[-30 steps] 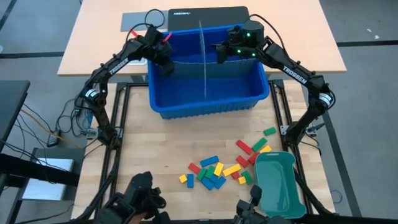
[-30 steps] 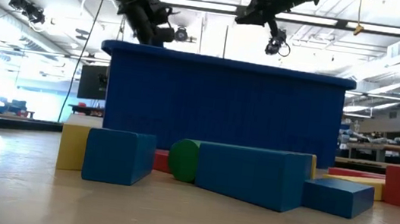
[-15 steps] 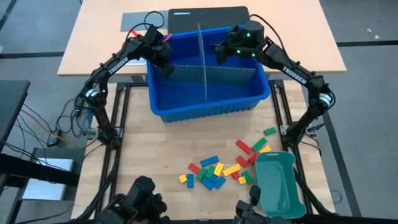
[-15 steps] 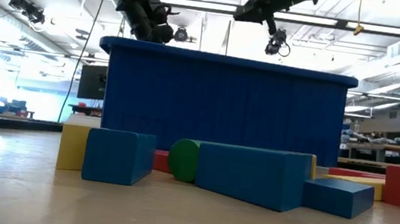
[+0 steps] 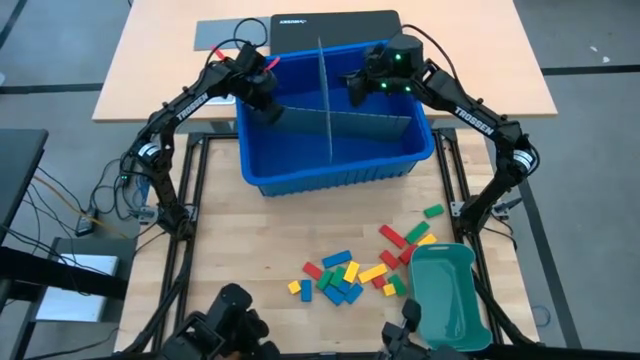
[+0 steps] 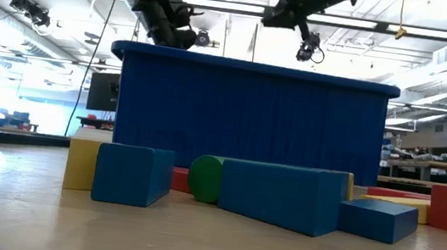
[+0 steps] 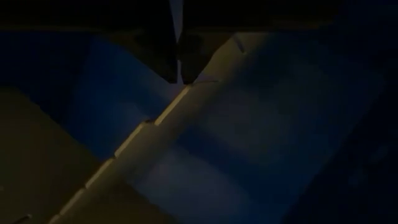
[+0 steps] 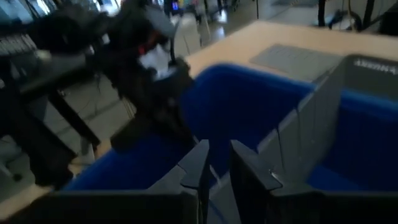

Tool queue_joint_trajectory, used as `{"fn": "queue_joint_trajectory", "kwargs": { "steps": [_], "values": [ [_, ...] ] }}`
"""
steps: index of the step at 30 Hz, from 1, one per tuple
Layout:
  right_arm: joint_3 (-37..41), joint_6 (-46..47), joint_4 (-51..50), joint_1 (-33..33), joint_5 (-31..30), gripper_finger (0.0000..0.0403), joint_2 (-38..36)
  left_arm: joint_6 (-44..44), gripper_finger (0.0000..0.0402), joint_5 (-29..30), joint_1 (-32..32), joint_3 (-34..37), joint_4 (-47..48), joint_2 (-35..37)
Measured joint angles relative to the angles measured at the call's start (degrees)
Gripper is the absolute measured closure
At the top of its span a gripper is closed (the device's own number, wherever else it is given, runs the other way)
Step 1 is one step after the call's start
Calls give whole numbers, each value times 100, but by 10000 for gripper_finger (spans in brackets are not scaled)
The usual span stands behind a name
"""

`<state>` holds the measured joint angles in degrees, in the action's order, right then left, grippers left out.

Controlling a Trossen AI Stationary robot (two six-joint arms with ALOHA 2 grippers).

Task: Sort Items/Unsort Items

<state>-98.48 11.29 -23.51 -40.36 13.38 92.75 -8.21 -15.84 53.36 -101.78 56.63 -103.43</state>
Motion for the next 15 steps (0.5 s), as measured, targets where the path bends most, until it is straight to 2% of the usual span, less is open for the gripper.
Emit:
{"fn": "queue_joint_trajectory", "kwargs": {
  "steps": [8, 12, 15],
  "values": [
    [0, -414, -1271, 0, 3, 334, 0, 370, 398, -35, 55, 0, 21, -5],
    [0, -444, -1250, 0, -24, 335, 0, 267, 385, -133, 30, 0, 29, -20],
    [0, -240, -850, 28, 31, 333, 0, 269, 375, -219, 1, -2, 60, -83]
  ]
}}
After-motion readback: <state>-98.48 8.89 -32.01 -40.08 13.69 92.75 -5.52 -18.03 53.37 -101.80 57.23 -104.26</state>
